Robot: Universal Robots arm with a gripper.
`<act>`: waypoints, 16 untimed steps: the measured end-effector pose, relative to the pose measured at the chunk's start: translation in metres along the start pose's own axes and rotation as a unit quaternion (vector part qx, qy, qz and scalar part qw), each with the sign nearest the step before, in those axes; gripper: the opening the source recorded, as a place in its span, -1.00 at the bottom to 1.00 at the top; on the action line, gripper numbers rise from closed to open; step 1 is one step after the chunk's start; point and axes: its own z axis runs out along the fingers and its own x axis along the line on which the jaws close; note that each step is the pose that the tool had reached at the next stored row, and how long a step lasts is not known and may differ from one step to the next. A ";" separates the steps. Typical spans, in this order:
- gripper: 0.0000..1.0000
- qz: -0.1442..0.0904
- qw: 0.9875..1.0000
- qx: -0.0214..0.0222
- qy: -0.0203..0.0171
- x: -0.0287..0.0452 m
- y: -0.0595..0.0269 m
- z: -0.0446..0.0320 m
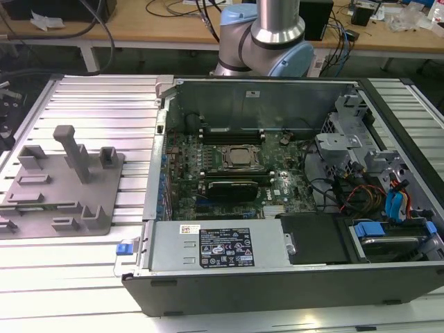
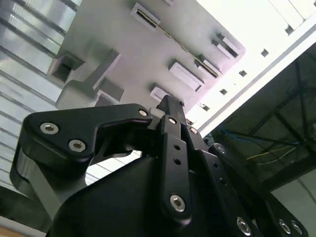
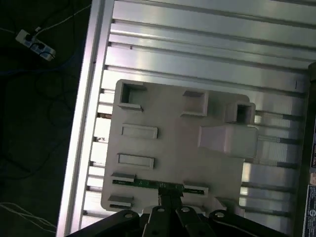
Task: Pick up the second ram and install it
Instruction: 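Pick up the second ram and move it above second insertion slot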
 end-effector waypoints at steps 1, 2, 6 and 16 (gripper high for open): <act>-0.84 -0.018 1.000 0.000 0.001 0.0000 0.0000 0.0003; -0.84 -0.042 0.999 0.000 0.002 0.0000 0.0000 0.0009; -0.84 -0.082 0.997 0.001 0.004 0.0000 -0.0001 0.0019; -0.84 -0.239 0.971 0.002 0.010 0.0000 -0.0003 0.0062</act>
